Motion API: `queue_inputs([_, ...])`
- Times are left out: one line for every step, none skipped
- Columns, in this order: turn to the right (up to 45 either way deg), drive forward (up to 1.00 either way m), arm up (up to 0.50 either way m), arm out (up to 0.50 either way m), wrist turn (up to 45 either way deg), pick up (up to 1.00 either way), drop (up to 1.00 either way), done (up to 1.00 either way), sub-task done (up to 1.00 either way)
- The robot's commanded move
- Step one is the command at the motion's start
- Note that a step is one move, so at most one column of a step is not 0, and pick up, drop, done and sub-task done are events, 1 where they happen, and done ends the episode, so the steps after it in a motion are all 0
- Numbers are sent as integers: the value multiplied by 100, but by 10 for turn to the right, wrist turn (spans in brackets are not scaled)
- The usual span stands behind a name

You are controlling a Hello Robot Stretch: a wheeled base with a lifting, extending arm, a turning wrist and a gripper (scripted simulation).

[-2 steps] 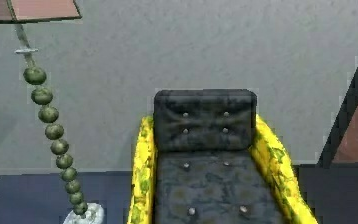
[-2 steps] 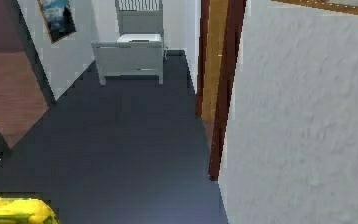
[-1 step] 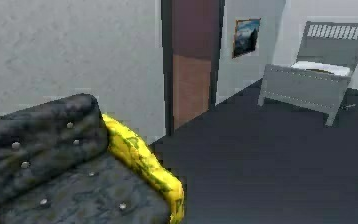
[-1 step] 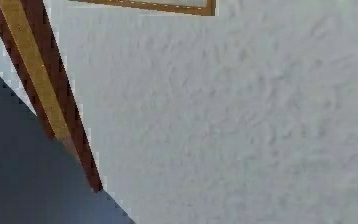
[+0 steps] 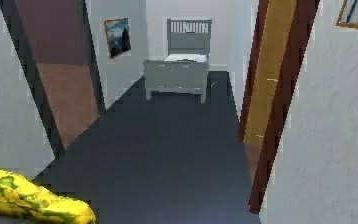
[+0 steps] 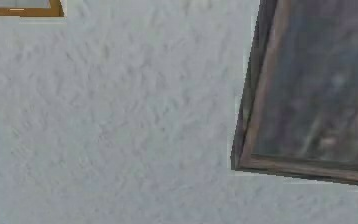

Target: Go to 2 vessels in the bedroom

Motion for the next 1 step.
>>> queue_inputs([0,100,0,0,0,0,0,0,0])
